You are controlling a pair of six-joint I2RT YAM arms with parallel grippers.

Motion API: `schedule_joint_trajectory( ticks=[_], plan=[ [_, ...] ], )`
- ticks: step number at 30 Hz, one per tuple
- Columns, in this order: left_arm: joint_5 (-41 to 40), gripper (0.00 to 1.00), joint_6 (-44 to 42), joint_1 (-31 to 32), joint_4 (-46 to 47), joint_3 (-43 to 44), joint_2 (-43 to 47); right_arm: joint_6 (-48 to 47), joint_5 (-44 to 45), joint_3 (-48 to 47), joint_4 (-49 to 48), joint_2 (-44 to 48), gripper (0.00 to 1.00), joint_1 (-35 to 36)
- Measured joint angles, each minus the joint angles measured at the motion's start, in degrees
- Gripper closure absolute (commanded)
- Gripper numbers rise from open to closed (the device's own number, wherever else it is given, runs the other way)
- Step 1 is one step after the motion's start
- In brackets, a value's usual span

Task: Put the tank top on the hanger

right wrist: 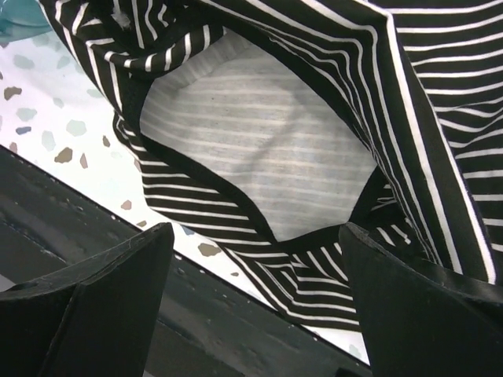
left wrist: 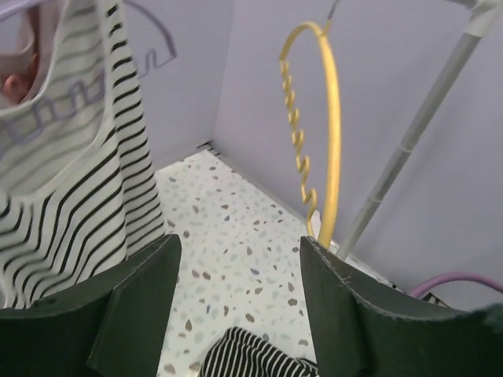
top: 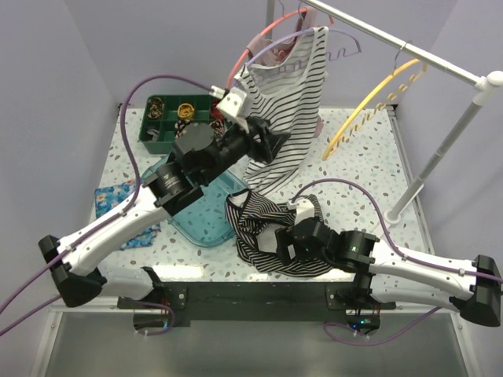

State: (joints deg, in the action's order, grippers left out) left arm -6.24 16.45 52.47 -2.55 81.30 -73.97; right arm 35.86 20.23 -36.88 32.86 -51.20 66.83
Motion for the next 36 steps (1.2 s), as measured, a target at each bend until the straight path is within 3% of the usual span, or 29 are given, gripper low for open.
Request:
schedule_joint_trajectory(
  ticks=[5, 10, 27, 36],
  plan=[
    [5.4, 0.26, -4.6, 0.7, -0.3, 18.2, -14.6, 2.0, 1.4, 1.8, -2.1, 0.2, 0.09, 0.0],
    [6.1, 0.21, -9.0, 2.9, -3.3, 28.5, -25.6, 3.1, 1.6, 3.5, -4.5, -0.2, 0.09, 0.0],
    [3.3, 0.22, -14.1, 6.1, -6.7, 38.8, -32.9, 4.3, 1.5, 5.4, -5.9, -1.7, 0.09, 0.0],
    [1.5, 0.23, -14.7, 7.7, -9.1, 39.3, -35.5, 4.7, 1.5, 6.0, -6.1, -1.4, 0.09, 0.0]
  ],
)
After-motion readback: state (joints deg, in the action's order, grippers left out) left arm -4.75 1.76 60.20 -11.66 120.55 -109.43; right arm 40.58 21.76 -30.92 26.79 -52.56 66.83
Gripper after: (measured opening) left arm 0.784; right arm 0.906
